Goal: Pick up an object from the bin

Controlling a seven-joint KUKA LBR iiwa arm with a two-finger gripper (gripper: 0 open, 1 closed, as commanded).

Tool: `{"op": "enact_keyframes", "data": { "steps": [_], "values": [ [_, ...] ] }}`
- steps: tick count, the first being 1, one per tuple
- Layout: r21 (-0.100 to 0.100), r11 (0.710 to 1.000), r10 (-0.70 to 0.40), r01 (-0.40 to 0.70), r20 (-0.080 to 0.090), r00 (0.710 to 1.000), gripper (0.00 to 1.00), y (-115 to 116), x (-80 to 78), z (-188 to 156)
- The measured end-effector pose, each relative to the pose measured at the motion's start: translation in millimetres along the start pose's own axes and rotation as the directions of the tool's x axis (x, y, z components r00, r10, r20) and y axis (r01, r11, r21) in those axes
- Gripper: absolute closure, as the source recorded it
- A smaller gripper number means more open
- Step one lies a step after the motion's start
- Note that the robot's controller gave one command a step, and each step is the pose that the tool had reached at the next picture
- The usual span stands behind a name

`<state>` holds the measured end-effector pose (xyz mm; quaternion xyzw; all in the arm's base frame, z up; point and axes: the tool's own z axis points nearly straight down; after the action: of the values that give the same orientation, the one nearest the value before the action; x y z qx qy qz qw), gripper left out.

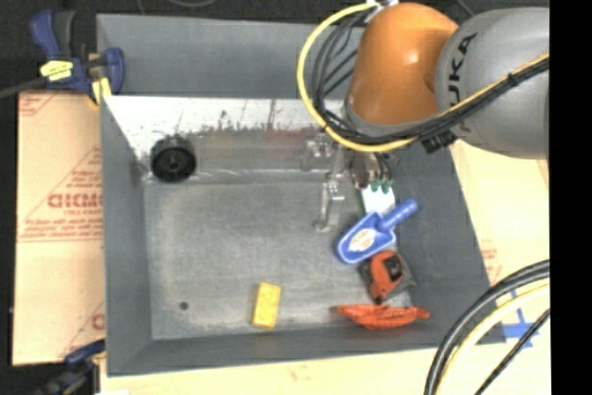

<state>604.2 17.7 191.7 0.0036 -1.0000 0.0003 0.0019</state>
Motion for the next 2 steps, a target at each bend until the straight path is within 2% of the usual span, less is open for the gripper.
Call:
{"op": "enact_keyframes", "data": {
  "steps": [1,2],
  "values": [
    [0.0,1.0,0.0,0.0,0.008,1.0,0.0,0.0,-1.5,-4.9],
    [0.0,0.998,-0.064,0.064,0.007,0.998,0.0,-10.1,23.6,-9.3]
  ]
}}
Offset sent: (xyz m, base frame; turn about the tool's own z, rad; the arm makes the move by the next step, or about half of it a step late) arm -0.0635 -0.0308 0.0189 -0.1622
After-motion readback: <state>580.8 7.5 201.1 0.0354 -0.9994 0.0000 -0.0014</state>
